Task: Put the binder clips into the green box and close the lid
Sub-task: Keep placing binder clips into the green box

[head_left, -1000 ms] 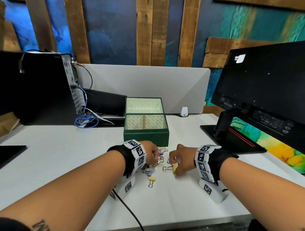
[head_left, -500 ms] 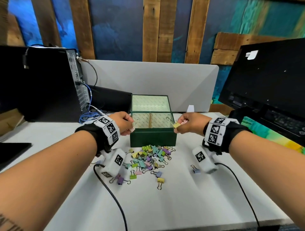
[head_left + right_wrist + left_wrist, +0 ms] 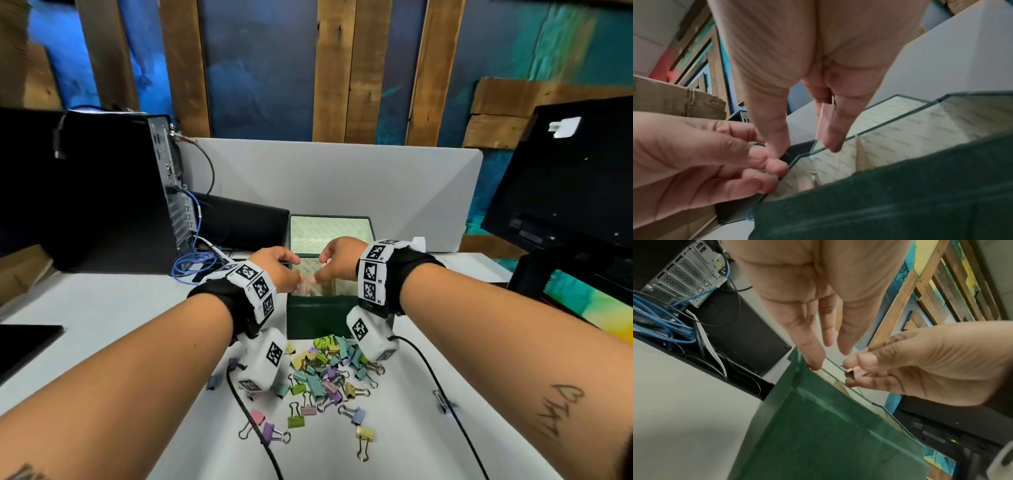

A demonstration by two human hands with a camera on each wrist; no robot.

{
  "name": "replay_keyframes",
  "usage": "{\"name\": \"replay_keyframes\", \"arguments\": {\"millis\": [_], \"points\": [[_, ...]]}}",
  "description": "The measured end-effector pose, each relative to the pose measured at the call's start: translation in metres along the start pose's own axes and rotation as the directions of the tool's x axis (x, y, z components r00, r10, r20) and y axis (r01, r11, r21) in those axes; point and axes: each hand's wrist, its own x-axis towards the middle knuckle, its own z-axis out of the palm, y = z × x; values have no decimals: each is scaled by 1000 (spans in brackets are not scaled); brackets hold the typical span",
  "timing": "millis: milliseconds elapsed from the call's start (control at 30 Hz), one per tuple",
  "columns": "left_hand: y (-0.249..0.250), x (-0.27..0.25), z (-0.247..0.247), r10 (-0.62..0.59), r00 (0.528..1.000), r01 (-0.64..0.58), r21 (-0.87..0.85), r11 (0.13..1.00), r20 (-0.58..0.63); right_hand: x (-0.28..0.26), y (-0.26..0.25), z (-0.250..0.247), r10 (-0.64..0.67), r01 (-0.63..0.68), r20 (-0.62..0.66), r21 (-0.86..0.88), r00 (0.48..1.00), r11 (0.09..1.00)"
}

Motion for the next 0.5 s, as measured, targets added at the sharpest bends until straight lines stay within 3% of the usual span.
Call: {"name": "replay_keyframes", "arguments": {"millis": [200, 300, 400, 500], "points": [[-10, -1, -3, 18, 998, -11, -117, 993, 64, 3, 3, 8, -46, 45, 92, 22, 995, 999], [-17, -11, -11, 61, 990, -48, -104, 993, 125, -7, 9, 4, -114, 108, 69, 82, 991, 991], [-24, -31, -17, 114, 952, -128, 31, 991, 284, -25, 19, -5, -164, 162, 7, 108, 986, 981], [-31, -46, -13, 122, 901, -249, 266, 931, 417, -50, 32, -12, -181, 185, -54, 76, 982, 980]]}}
